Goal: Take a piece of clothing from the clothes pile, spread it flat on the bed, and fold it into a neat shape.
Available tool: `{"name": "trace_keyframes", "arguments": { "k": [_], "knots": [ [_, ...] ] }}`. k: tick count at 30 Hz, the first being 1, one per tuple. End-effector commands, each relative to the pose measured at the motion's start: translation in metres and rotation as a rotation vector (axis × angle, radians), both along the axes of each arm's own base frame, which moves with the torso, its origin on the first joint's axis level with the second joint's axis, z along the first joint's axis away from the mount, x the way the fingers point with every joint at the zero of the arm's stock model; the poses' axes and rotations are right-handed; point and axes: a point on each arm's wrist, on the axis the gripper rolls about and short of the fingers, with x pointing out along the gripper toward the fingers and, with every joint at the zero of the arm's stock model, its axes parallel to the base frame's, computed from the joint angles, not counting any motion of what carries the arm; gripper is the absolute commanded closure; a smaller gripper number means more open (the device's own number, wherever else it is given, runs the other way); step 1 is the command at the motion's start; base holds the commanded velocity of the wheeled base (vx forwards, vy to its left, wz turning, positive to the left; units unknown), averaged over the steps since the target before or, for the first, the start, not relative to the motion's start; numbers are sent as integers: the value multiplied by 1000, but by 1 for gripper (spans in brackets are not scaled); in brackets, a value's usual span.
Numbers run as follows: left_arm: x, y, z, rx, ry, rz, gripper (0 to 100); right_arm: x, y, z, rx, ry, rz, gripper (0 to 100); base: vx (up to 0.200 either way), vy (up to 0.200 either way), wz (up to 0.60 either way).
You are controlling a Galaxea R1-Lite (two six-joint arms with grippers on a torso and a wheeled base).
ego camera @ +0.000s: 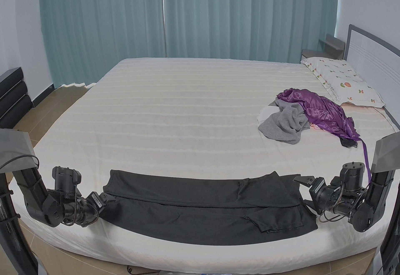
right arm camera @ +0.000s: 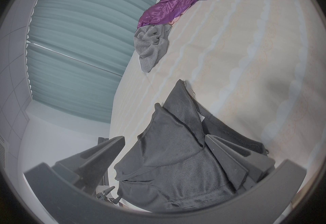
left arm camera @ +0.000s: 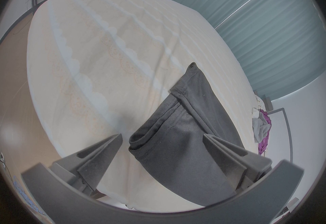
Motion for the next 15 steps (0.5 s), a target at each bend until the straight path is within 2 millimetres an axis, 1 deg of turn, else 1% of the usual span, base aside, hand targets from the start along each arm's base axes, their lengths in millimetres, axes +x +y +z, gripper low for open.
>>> {"name": "trace_keyframes", "arguments": {
  "k": [1,2,12,15],
  "knots": [
    [0,1,-6,8,22,12,0,0,0,-1,0,4,2,0,0,0,0],
    [-1,1,-5,10,20,14,100,0,0,-1,-1,4,-1,0,0,0,0],
    [-13,7,-6,22,45,40,100,-2,-1,1,-4,2,0,0,0,0,0],
    [-16,7,-7,36,53,56,100,-8,-1,2,-13,10,-3,0,0,0,0]
  ]
}}
